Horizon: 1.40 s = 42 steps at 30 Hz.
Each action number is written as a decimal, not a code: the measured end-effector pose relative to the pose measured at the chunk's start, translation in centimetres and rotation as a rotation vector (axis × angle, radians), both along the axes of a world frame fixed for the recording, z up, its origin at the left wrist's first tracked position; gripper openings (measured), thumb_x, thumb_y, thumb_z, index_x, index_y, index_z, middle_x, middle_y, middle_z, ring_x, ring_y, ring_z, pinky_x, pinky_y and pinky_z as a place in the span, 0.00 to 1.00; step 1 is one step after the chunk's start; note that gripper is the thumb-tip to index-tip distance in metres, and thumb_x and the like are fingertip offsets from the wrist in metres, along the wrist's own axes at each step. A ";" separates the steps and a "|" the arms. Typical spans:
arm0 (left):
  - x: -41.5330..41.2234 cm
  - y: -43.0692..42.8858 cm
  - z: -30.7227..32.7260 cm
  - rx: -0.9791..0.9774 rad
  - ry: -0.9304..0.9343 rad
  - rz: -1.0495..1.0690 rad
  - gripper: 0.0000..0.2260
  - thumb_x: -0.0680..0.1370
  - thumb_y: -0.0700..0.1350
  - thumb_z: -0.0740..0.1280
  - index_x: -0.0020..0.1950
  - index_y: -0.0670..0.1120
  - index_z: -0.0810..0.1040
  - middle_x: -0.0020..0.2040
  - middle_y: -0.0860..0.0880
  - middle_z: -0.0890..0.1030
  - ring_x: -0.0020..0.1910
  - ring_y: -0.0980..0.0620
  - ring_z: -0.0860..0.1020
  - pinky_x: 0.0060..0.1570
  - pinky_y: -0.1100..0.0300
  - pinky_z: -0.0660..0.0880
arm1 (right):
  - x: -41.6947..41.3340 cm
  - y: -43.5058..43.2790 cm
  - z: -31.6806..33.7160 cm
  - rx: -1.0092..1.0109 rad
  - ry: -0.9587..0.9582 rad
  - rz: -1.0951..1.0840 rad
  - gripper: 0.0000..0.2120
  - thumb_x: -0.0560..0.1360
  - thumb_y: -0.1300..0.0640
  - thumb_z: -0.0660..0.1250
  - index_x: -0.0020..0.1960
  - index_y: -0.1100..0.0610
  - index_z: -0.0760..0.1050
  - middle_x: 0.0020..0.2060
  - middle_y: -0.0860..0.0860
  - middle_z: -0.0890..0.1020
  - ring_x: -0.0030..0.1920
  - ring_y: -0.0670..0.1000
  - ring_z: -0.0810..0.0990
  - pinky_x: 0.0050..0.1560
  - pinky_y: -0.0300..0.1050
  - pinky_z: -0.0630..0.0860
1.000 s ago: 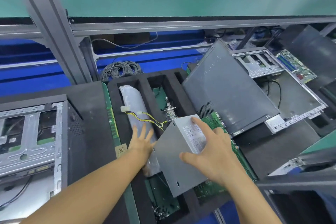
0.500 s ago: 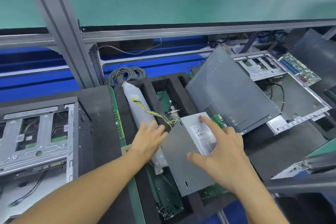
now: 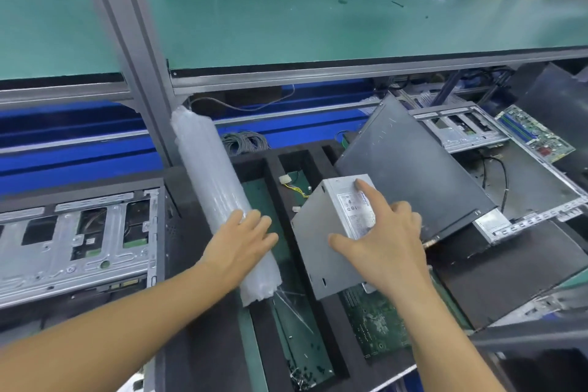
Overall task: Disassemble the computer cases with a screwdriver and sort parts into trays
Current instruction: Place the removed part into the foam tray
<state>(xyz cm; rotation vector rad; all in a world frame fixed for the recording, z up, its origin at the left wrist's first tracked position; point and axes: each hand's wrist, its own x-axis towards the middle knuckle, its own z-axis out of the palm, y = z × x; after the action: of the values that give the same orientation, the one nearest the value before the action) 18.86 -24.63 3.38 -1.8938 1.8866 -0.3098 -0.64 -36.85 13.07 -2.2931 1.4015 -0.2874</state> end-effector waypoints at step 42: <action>1.0 1.0 -3.4 -0.650 1.472 1.523 0.56 0.69 0.40 0.75 0.79 0.61 0.35 0.65 0.40 0.70 0.63 0.38 0.73 0.60 0.43 0.75 | 19.2 0.2 -17.9 -0.100 0.292 0.099 0.42 0.68 0.39 0.71 0.76 0.40 0.52 0.57 0.55 0.66 0.58 0.57 0.67 0.50 0.51 0.66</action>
<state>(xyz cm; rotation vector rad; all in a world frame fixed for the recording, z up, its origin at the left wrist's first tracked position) 19.91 -23.67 -0.01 -3.7529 -0.0579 1.3909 18.57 -36.64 -4.87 -2.5587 1.4293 0.0098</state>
